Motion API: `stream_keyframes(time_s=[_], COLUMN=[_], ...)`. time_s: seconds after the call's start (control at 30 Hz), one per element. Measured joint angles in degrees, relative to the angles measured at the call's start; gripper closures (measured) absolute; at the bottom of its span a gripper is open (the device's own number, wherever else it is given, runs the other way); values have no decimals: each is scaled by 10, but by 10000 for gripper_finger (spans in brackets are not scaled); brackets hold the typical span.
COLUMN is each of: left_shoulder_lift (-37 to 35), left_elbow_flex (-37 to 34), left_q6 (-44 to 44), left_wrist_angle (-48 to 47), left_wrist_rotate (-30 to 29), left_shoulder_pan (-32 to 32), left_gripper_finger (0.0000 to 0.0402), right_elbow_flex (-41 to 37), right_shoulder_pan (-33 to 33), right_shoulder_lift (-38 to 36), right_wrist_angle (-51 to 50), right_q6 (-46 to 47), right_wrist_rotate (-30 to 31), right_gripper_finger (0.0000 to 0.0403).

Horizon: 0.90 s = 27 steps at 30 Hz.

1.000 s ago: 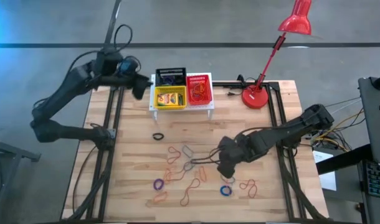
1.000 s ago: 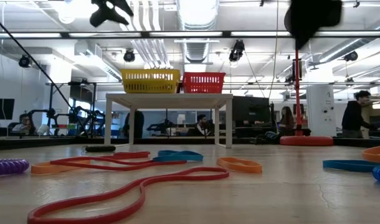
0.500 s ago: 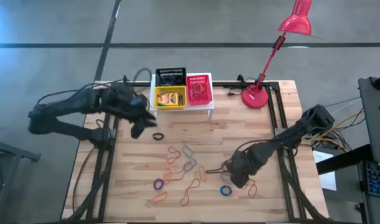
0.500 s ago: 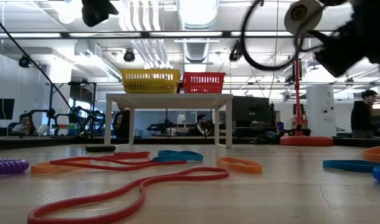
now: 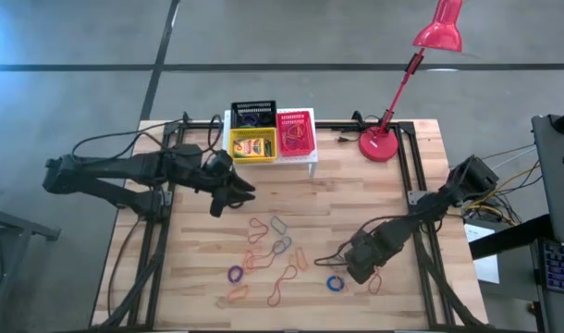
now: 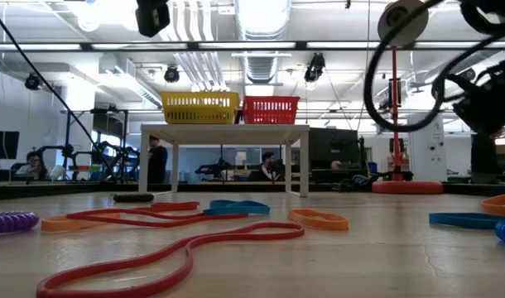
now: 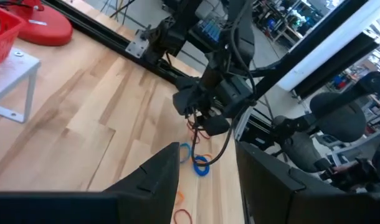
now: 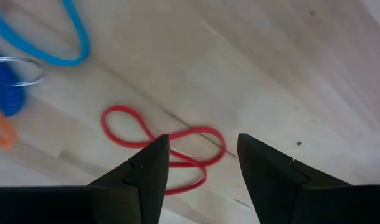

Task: Pick & Place Office Desk Supplies
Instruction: Put the red rubber band into the red basket on the shelf

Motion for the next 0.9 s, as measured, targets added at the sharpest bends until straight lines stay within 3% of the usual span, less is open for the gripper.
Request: stream_keyframes(time_s=[0.33,0.5,0.73,0.9], left_shoulder_lift=[0,0,0,0], left_elbow_flex=[0,0,0,0], left_q6=[0,-4,-22,-42], left_wrist_angle=[2,2,4,4], left_wrist_rotate=[0,0,0,0], left_shoulder_pan=[0,0,0,-1], left_gripper_finger=[237,237,237,237], right_elbow_flex=[-24,-23,-24,-19], right_shoulder_pan=[37,60,65,64], right_shoulder_lift=[4,23,11,-26], right_wrist_angle=[48,49,60,57], right_q6=[19,24,21,29], right_wrist_rotate=[-4,-1,14,46], right_gripper_finger=[236,283,384,394])
